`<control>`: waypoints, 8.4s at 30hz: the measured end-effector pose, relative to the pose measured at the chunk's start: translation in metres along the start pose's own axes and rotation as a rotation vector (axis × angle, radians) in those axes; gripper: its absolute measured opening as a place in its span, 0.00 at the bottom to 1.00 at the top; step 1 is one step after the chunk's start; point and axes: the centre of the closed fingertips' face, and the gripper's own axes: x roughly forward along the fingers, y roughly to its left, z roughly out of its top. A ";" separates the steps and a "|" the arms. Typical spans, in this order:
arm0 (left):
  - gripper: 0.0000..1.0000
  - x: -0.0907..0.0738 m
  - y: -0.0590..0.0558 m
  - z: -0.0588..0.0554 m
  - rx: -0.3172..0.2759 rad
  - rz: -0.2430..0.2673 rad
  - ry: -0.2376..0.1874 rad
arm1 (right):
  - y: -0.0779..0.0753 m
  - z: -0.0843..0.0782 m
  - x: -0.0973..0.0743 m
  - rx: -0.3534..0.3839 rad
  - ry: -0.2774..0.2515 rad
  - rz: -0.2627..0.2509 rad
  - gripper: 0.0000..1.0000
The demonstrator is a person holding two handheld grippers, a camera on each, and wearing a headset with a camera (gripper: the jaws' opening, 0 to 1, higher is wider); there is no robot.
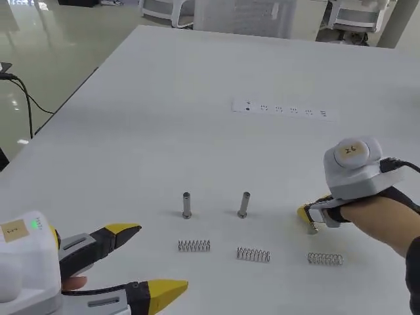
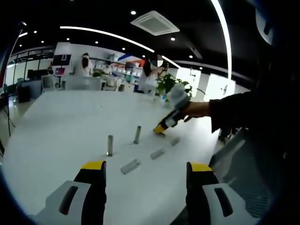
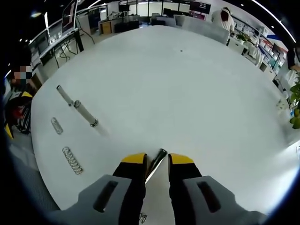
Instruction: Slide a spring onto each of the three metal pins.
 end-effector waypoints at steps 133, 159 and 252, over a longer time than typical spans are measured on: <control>0.62 0.002 -0.006 0.003 0.051 -0.017 0.022 | 0.000 0.019 -0.062 -0.011 -0.277 0.007 0.20; 0.62 0.004 -0.008 0.009 0.067 -0.027 0.026 | 0.020 -0.045 -0.071 -0.163 -0.186 0.184 0.19; 0.44 0.069 -0.063 0.036 0.267 -0.376 0.095 | 0.143 -0.013 -0.127 -0.542 -0.070 0.532 0.07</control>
